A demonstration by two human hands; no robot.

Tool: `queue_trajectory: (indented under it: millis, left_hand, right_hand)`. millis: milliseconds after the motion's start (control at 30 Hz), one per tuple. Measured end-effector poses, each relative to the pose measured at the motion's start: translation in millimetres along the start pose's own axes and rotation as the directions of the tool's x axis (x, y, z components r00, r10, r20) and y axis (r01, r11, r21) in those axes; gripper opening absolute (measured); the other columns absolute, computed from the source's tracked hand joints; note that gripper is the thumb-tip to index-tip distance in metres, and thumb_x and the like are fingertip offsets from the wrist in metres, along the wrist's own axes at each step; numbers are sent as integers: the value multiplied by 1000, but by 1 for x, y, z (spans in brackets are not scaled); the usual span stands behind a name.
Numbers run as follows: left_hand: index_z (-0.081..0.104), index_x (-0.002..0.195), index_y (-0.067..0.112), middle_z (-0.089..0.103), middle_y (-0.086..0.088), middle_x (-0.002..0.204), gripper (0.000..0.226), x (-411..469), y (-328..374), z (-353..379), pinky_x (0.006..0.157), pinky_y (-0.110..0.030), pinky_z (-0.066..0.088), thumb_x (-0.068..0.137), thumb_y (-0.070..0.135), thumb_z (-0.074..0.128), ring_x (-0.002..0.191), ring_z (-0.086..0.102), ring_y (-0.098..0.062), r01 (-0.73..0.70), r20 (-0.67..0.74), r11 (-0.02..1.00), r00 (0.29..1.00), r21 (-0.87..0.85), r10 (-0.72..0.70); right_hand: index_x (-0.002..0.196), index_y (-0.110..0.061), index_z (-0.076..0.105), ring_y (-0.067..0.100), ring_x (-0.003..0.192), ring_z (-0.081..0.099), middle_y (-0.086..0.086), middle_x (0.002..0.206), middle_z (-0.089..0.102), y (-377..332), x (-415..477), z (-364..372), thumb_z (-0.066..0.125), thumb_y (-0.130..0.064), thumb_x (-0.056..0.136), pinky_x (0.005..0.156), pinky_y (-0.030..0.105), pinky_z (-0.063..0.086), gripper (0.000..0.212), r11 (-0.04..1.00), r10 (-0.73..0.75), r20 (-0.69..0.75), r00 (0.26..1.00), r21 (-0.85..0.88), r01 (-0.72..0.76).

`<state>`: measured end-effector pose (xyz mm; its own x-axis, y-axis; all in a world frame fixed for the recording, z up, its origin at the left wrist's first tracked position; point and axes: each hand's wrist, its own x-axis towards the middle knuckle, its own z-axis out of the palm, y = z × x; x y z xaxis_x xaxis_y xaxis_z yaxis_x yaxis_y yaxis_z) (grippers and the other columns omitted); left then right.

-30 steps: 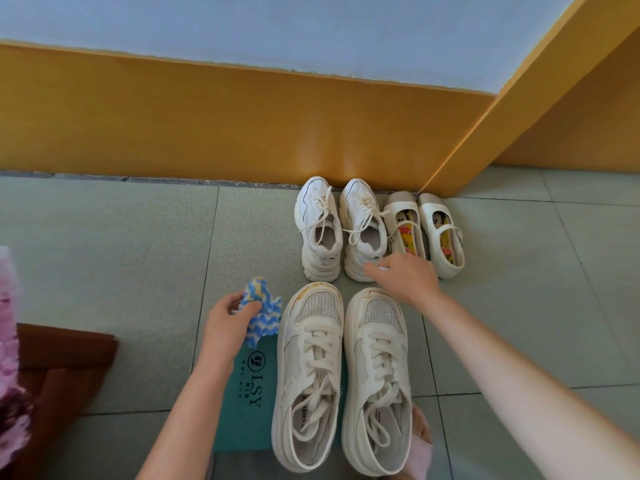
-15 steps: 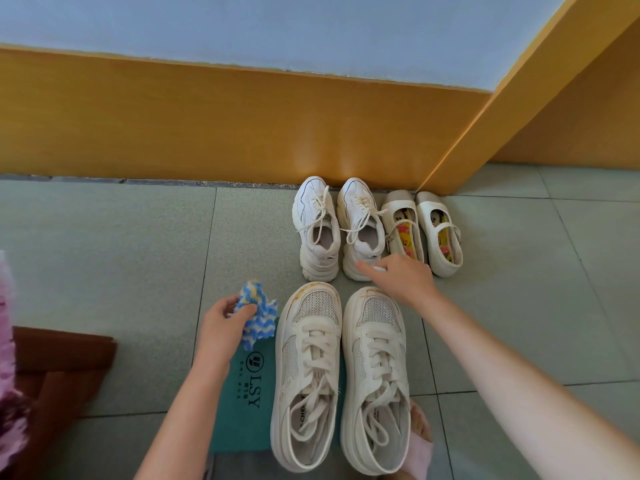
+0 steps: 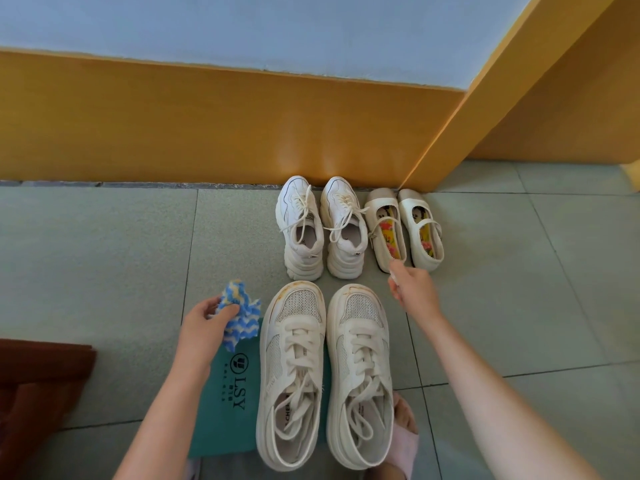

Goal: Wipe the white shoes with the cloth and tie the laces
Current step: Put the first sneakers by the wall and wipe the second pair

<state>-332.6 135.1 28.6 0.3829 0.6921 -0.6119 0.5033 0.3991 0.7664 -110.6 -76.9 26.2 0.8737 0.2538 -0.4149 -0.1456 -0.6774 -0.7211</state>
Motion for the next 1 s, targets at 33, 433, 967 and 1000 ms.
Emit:
queue_trajectory:
  millis: [33, 433, 967, 1000]
  left_hand:
    - [52, 126, 5, 59, -6, 92, 40, 0, 0, 0, 78, -34, 47, 87, 11, 61, 74, 58, -13, 1, 3, 1000, 1000, 1, -1]
    - [52, 126, 4, 59, -11, 98, 39, -1, 1, -3, 79, -36, 46, 88, 9, 60, 79, 59, -21, -27, 10, 1000, 1000, 12, 27]
    - [54, 123, 3, 59, -12, 91, 37, 1, -1, -7, 67, -30, 47, 87, 8, 61, 71, 57, -20, -28, -9, 995, 1000, 91, 29]
    - [54, 123, 3, 60, -12, 92, 37, 2, -1, -7, 68, -30, 47, 87, 8, 61, 72, 57, -21, -30, -8, 995, 999, 92, 31]
  right_hand:
    - [55, -17, 49, 11, 39, 34, -6, 44, 41, 0, -1, -2, 50, -48, 87, 50, 27, 31, 45, 987, 83, 31, 996, 132, -87]
    - [50, -16, 46, 16, 46, 46, 1, 48, 48, 29, -21, -14, 43, -67, 84, 54, 25, 37, 62, 954, 229, 112, 967, 173, -246]
    - [50, -13, 45, 13, 43, 33, 2, 47, 39, 57, -25, 8, 48, -32, 92, 49, 26, 32, 46, 972, 44, 41, 998, 227, -52]
    - [50, -14, 46, 12, 42, 34, 1, 46, 40, 57, -25, 7, 48, -38, 93, 48, 25, 33, 49, 970, 48, 59, 997, 234, -61]
